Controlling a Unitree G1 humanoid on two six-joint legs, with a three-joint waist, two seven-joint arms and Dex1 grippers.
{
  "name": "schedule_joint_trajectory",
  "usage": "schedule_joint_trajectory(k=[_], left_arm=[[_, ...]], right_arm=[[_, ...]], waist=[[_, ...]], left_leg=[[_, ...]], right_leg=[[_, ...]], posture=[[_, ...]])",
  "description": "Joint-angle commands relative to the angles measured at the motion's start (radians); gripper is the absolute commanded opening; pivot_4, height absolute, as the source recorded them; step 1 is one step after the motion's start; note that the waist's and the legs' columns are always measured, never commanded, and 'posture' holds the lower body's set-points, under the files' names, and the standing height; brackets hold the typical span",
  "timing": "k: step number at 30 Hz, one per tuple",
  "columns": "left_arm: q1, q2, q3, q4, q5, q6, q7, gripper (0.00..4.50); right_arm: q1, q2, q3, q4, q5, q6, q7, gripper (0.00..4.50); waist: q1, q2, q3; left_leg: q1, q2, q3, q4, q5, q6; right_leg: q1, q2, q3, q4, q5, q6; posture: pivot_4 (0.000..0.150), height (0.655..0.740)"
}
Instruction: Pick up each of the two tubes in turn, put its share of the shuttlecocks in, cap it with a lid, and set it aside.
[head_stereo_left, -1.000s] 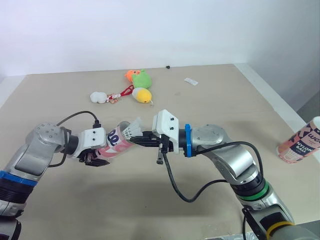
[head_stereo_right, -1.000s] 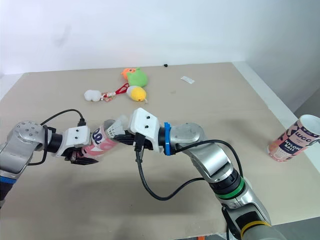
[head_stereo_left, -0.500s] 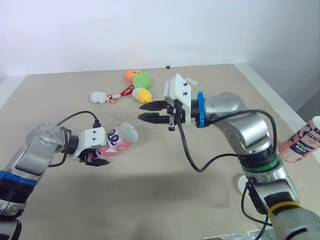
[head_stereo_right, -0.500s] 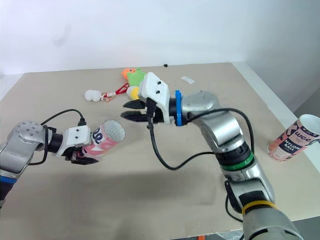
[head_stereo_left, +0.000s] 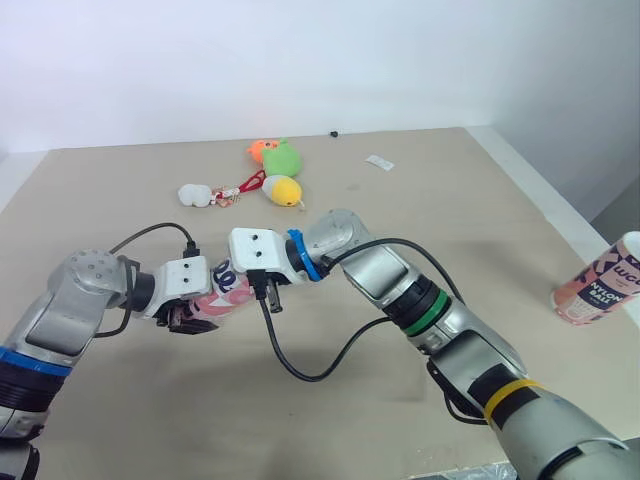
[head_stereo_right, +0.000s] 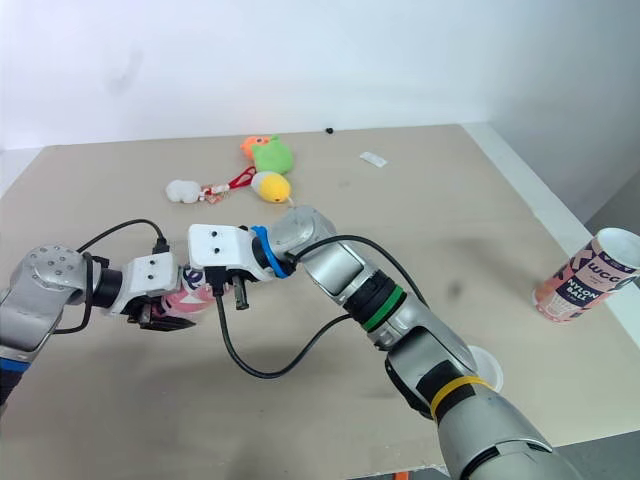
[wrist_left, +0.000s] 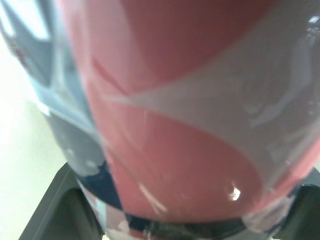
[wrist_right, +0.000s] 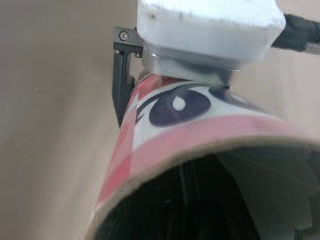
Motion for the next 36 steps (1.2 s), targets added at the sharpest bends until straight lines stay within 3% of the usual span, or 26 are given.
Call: schedule_joint_trajectory(k=[1,13,21,24,31,36], left_arm=[[0.031,-0.013,-0.050,-0.020,-0.011,0.021,-0.002,3.38],[-0.002,-0.041,-0.025,-0.020,-0.048,0.003,0.005,3.38],[-0.059,-0.129,0.047,-0.060,-0.185,0.047,0.036,3.38],[-0.084,-0.196,0.069,-0.065,-0.231,0.036,0.088,3.38],[-0.065,-0.404,0.091,-0.037,-0.266,-0.082,0.263,3.38],[-0.022,-0.509,0.078,-0.007,-0.253,-0.183,0.359,3.38]], right_arm=[[-0.014,0.046,-0.023,-0.060,0.035,-0.004,0.036,0.10],[-0.001,-0.200,-0.270,-0.372,0.270,0.254,0.192,0.10],[0.056,-0.316,-0.472,-0.455,0.451,0.430,0.131,0.10],[0.065,-0.340,-0.559,-0.477,0.533,0.510,0.086,1.06],[0.108,-0.370,-0.686,-0.557,0.673,0.618,-0.035,4.46],[0.160,-0.429,-0.771,-0.610,0.758,0.670,-0.102,4.46]], waist=[[0.000,0.000,0.000],[0.006,0.000,0.001],[0.003,-0.008,0.010],[0.003,-0.009,0.013],[0.002,-0.009,0.013],[0.002,-0.009,0.013]], left_leg=[[0.000,0.001,0.000,0.000,0.000,0.000],[-0.004,-0.003,-0.002,0.000,-0.001,0.000],[-0.006,-0.003,-0.004,0.003,-0.002,0.000],[-0.010,-0.001,-0.005,0.004,-0.002,0.000],[-0.021,-0.001,-0.010,0.006,-0.001,0.000],[-0.022,-0.002,-0.011,0.006,-0.002,0.000]], right_leg=[[0.000,0.001,0.000,0.001,-0.001,-0.002],[-0.001,-0.002,-0.001,-0.001,0.000,0.003],[-0.002,-0.003,-0.003,-0.001,0.001,0.004],[-0.005,-0.002,-0.005,0.000,0.002,0.003],[-0.014,0.000,-0.006,0.001,0.003,0.003],[-0.013,-0.002,-0.007,0.000,0.004,0.003]], posture=[[0.150,0.7400],[0.150,0.7400],[0.150,0.7400],[0.150,0.7400],[0.150,0.7400],[0.150,0.7400]])
